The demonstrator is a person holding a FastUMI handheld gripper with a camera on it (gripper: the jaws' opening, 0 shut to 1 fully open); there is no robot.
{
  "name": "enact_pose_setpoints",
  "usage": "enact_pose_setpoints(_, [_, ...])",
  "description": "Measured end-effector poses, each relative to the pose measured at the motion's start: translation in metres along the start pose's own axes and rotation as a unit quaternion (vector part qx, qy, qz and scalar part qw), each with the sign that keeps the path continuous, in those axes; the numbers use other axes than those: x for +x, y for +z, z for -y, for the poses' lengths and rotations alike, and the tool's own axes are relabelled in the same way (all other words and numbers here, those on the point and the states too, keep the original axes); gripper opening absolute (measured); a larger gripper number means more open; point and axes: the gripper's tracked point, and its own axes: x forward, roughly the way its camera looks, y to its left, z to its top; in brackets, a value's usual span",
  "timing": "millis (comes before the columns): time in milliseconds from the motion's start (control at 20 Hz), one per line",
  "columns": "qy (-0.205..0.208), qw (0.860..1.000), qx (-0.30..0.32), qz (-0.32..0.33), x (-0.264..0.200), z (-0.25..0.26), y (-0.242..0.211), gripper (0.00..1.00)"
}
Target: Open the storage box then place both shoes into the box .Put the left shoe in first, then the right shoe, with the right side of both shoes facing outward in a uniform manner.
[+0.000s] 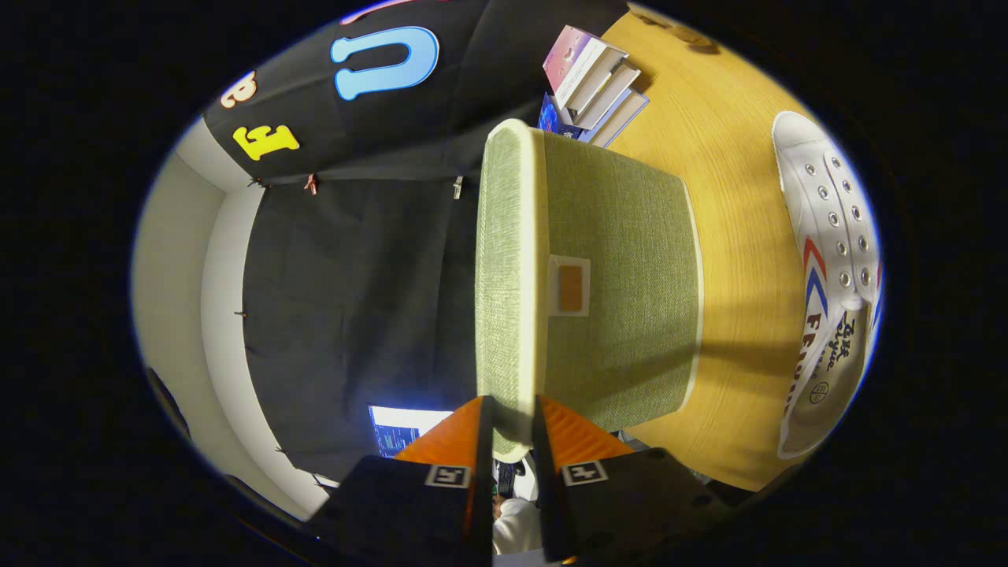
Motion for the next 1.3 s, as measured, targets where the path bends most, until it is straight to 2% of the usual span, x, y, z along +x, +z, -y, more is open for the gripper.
enact_pose_setpoints(50, [-0.015, 1.0, -0.005, 0.01, 0.004, 0.004, 0.005, 0.11])
enact_pose_setpoints(100, [-0.008, 1.0, -0.005, 0.005, 0.005, -0.005, 0.002, 0.06])
enact_pose_setpoints(350, [-0.006, 0.999, -0.036, 0.003, 0.004, -0.039, 0.003, 0.05])
enact_pose_setpoints(600, [-0.01, 0.997, -0.08, -0.015, 0.024, -0.096, 0.01, 0.05])
enact_pose_setpoints(900, [0.013, 0.992, -0.122, -0.04, 0.081, -0.186, 0.009, 0.05])
enact_pose_setpoints(1100, [0.008, 0.988, -0.144, -0.053, 0.137, -0.216, -0.007, 0.05])
enact_pose_setpoints(1300, [-0.006, 0.983, -0.17, -0.065, 0.187, -0.224, -0.021, 0.07])
